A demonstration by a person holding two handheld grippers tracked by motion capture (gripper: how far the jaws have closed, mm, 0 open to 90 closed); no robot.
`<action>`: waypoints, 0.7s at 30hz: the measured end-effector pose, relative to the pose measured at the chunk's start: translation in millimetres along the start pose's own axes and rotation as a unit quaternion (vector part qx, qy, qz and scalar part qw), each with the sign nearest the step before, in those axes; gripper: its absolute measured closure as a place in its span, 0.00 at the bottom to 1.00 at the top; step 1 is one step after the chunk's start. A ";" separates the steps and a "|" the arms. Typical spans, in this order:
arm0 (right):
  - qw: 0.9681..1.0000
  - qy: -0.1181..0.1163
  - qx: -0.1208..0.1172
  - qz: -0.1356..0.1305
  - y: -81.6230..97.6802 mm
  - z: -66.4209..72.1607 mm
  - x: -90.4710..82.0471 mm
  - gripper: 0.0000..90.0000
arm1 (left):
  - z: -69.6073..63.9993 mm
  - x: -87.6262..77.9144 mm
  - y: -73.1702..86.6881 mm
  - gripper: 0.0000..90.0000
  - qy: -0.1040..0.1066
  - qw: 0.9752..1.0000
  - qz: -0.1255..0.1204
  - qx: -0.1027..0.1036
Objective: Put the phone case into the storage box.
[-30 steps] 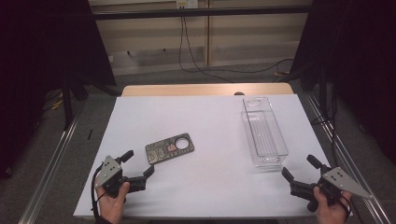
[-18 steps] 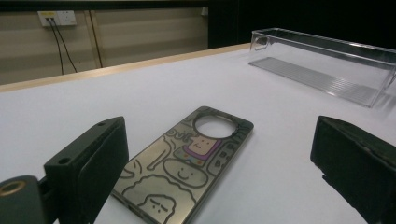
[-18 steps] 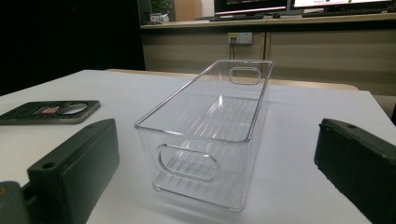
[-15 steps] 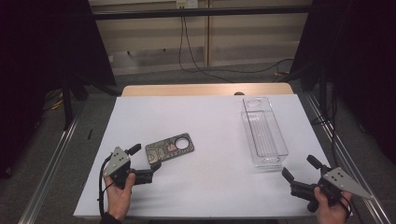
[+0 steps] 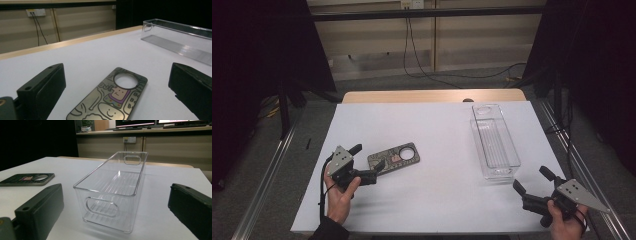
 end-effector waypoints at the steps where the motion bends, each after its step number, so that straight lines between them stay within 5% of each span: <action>1: 1.000 0.000 0.000 0.000 0.1 0.1 0.1 0.00 | -0.3 2.0 -0.2 0.01 0.006 1.000 0.003 -0.006; 14: 1.000 0.001 0.008 0.000 0.7 -0.7 0.3 0.00 | 11.1 28.2 4.4 0.05 0.018 0.998 0.055 -0.004; 16: 1.000 0.000 0.007 0.000 0.6 -0.4 0.4 0.00 | 13.4 33.1 8.8 0.05 0.027 0.997 0.065 -0.011; 19: 1.000 -0.002 0.008 -0.001 0.5 0.3 0.6 0.00 | 15.5 37.5 14.9 0.05 0.047 0.992 0.113 0.011; 21: 1.000 -0.003 0.007 0.000 0.8 0.1 0.8 0.00 | 15.7 40.0 12.4 0.06 0.045 0.994 0.104 0.002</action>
Point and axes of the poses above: each handheld gripper's, and its own axes: x roughly forward along the jaws, y roughly out of its underside, z roughly to its left, the point moved 8 cm from there along x, roughly forward along the jaws, and after that the axes turned 12 degrees about -z, right-handed, at the moved point
